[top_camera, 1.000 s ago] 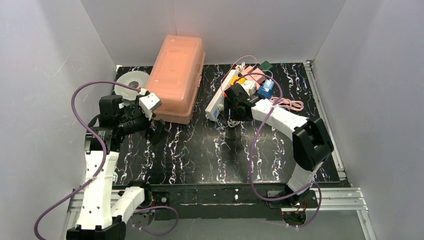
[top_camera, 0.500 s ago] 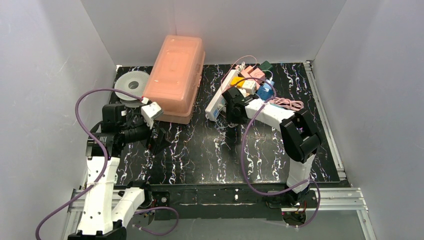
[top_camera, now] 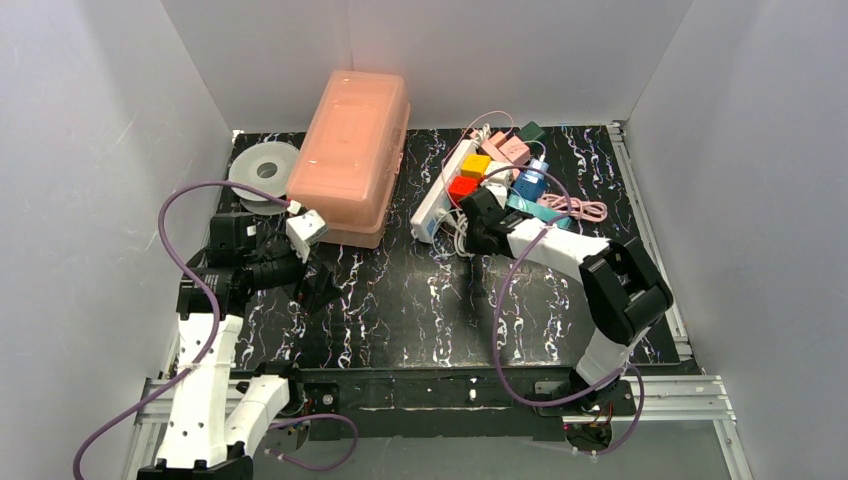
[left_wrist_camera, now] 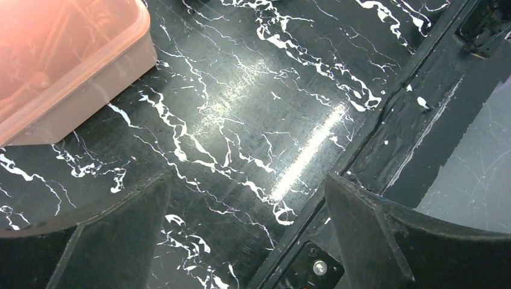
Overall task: Pull the plug off the socket
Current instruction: Remove the plug from the socket.
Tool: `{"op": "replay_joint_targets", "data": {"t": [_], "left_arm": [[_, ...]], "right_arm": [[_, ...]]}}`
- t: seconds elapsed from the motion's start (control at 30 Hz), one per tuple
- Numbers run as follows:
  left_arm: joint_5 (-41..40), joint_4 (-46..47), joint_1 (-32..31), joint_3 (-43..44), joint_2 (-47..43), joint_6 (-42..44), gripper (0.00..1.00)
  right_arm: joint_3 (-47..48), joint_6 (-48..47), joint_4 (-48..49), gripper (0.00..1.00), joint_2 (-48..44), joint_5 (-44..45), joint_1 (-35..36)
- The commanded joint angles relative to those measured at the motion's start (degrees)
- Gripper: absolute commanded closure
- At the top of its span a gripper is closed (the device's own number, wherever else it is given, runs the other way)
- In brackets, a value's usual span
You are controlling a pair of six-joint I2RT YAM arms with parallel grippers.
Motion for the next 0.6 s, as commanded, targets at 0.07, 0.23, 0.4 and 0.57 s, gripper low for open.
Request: {"op": "replay_joint_targets", "data": {"t": [0.07,0.23,0.4,0.57], "left_arm": [[4.74,0.55,-0.05,1.01,-0.53,-4.83,0.00],[7.54,1.39,-1.91,0.08,0.08,-5.40,0.00],[4.11,4.18,-9.26,-4.38,-0.92,-7.29,0.00],[-3.01,11.87,-20.74,-8.98,-0.32,-14.73,0.00]], "right_arm": [[-9.23,1.96,-2.72,0.99,-7.34,-1.32,4.27],[-15.51,6.53,-4.93,0.99,-13.40,-0.30,9.88],[-20.85,15.26,-8.27,0.99,-19.07,1.08,19.41],[-24.20,22.78,-12.32,0.99,-22.97,3.11,26.12]]}}
